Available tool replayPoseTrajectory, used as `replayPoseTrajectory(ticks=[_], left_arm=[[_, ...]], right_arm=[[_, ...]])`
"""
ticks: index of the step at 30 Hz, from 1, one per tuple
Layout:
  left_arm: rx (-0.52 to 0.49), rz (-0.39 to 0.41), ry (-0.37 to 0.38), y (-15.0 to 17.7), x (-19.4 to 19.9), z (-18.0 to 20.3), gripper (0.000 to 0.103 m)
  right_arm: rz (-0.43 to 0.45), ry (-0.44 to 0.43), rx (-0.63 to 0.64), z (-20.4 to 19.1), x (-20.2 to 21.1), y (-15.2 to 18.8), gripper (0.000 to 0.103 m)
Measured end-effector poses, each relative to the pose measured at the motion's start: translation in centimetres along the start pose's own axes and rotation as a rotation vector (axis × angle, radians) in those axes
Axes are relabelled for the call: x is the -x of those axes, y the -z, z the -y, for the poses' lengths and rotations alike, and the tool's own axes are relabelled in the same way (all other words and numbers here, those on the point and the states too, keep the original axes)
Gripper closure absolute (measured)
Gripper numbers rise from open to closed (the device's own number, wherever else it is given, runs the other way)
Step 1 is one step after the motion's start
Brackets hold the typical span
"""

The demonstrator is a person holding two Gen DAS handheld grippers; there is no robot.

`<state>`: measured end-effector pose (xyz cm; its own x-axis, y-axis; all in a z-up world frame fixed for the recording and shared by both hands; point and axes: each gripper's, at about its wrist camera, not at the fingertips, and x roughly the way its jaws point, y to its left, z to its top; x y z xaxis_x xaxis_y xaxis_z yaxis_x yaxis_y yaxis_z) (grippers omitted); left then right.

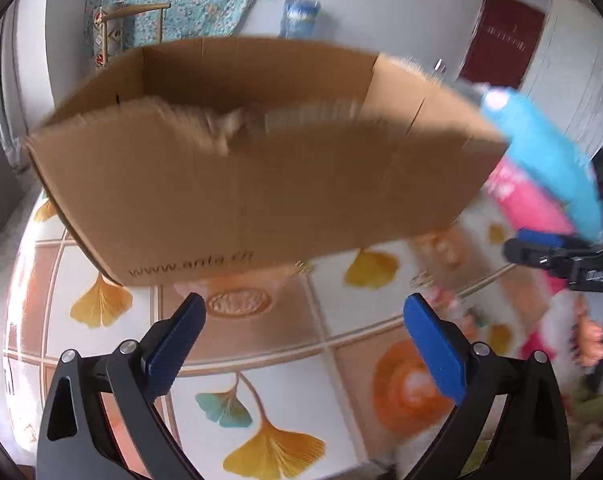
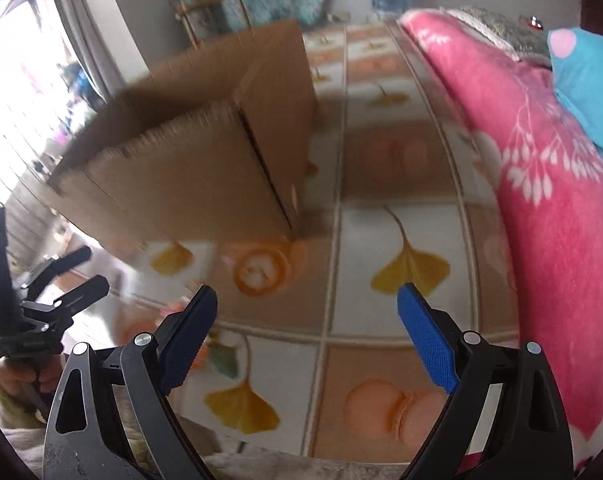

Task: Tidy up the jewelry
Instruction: 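Withdraw both tools from the box toward the pink bead bracelet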

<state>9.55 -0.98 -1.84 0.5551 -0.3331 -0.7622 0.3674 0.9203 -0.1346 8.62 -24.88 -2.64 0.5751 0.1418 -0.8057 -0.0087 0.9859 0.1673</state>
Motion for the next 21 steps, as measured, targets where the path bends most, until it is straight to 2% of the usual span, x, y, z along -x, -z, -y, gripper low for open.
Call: replayPoseTrajectory(ticks=[4, 7, 10, 16, 21], left_arm=[[0.017, -0.025, -0.024, 0.4, -1.4, -0.4, 0.006], [-0.004, -0.013, -0.048, 0.4, -1.4, -0.4, 0.006], [-0.002, -0.002, -0.062, 0.6, -1.4, -0.5, 0.005], [-0.071, -0.005, -0.123, 1.0, -1.9, 0.5, 0.005], [-0.033, -0.008, -0.1, 0.9, -1.7, -0.3, 0.005]], right_arm=[[-0.027, 0.101, 0.058, -0.5, -1.8, 0.3, 0.016], [-0.042, 0.155, 0.08, -0.4, -2.7, 1.0, 0.015], [-0.033, 0.188, 0.117, -0.8, -3.0, 1.0, 0.009], [-0.014, 0.178, 0.163, -1.1, -1.8, 1.2, 0.008], [-0.007, 0.111, 0.238, -3.9, -0.8, 2.0, 0.008]])
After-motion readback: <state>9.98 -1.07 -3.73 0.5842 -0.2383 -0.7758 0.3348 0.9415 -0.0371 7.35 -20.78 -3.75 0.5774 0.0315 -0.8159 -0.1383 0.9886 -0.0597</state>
